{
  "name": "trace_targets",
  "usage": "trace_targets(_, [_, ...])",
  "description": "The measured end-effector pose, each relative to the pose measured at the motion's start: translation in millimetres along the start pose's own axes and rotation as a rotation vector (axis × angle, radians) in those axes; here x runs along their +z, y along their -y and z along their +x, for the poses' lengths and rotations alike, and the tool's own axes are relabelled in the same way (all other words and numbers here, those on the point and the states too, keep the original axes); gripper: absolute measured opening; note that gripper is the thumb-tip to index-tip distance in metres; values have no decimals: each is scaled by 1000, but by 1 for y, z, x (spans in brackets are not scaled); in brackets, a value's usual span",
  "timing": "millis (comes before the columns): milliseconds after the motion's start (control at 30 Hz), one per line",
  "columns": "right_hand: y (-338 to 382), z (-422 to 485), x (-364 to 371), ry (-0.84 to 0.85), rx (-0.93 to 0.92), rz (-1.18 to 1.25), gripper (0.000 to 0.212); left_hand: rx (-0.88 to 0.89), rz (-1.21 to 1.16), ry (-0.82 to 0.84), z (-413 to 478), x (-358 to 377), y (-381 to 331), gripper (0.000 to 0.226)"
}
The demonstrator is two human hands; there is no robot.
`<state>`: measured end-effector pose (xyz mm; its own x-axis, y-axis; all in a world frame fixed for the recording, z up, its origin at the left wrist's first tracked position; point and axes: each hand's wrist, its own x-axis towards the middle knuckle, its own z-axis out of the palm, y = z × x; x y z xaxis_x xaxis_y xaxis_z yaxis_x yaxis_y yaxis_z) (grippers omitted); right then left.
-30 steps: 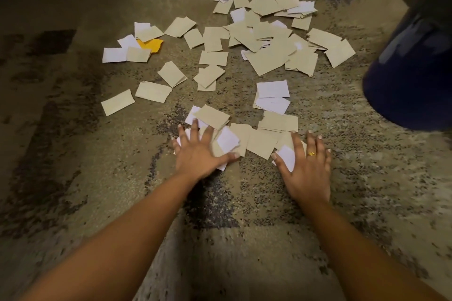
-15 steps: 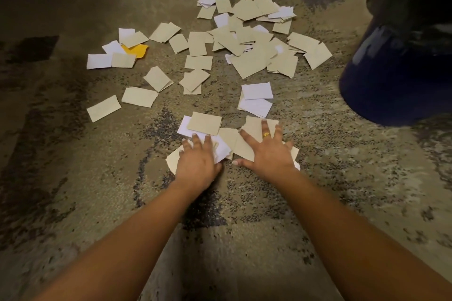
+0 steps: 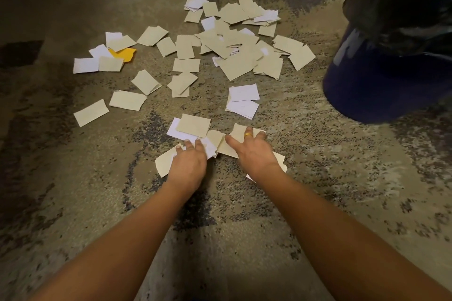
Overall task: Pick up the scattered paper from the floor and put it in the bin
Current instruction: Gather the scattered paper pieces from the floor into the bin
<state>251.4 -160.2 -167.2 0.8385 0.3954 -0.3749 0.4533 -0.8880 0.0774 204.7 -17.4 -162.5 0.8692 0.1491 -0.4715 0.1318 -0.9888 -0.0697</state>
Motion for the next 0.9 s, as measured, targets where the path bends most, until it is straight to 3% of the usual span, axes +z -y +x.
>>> trace_targets(167, [4,1,-14,2,-6,-1,58,27,32,10,-7,-4,3,55])
trace_targets(400, [-24,-20,-15,-35,16,223,58,79,63,50,-22,-8,4,61])
trace_targets(600, [-22,-45,4,-143,140,401,35,86,78,72,-35,-1,1,58])
trace_targets(733, [-25,-42,-4,-221,143,458,45,75,93,43,-38,10,-1,57])
trace_targets(900, [-29,-21,-11,7,-26,527,75,58,118,34,-39,17,-4,56])
